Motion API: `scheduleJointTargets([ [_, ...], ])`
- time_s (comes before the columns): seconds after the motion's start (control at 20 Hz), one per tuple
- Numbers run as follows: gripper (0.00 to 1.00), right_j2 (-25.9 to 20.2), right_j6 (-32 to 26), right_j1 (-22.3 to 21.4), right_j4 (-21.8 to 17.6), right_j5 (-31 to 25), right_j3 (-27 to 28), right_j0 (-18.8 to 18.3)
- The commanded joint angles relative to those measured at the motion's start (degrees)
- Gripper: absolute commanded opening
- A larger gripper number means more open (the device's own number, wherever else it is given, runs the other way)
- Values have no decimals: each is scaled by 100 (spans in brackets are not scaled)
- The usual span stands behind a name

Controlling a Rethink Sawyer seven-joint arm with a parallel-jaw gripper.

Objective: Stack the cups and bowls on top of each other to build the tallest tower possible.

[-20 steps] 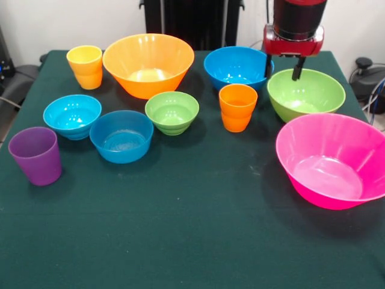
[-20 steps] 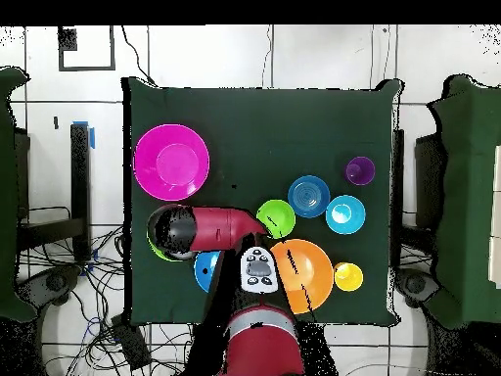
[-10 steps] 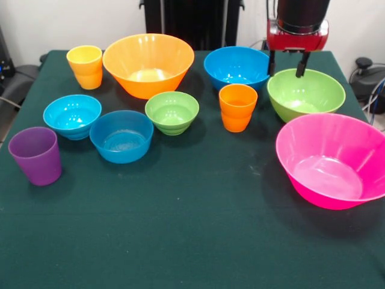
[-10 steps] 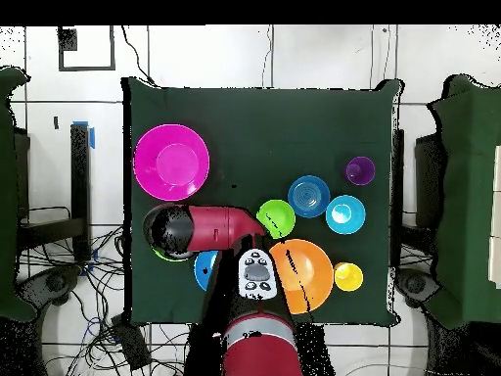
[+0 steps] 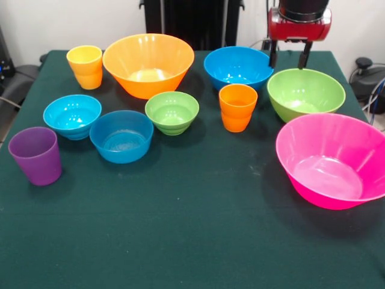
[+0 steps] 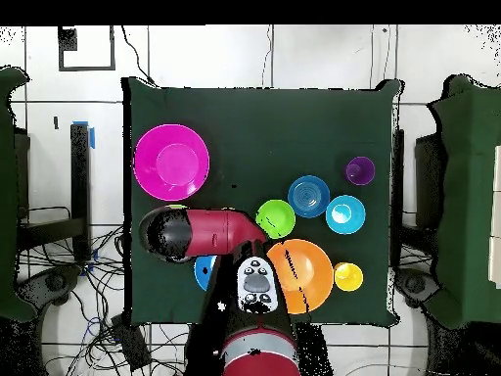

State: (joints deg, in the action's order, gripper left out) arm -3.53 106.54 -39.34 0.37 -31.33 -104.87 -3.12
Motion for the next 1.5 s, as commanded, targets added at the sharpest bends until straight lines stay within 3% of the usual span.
scheduleJointTargets([
  [0.05,100,-328,625,-68,8,91,-293,96],
  [0.2,100,-184,916,-157,164,-242,-208,273],
  [0.55,100,2,1489,-202,548,15,-257,575],
  [0.7,100,236,2051,-228,803,-527,113,1077],
  [0.9,100,281,2244,-214,1033,-771,316,1246],
  [1.35,100,364,2351,266,875,-693,881,1245],
  [1.5,100,862,2776,480,663,-532,1167,1613],
])
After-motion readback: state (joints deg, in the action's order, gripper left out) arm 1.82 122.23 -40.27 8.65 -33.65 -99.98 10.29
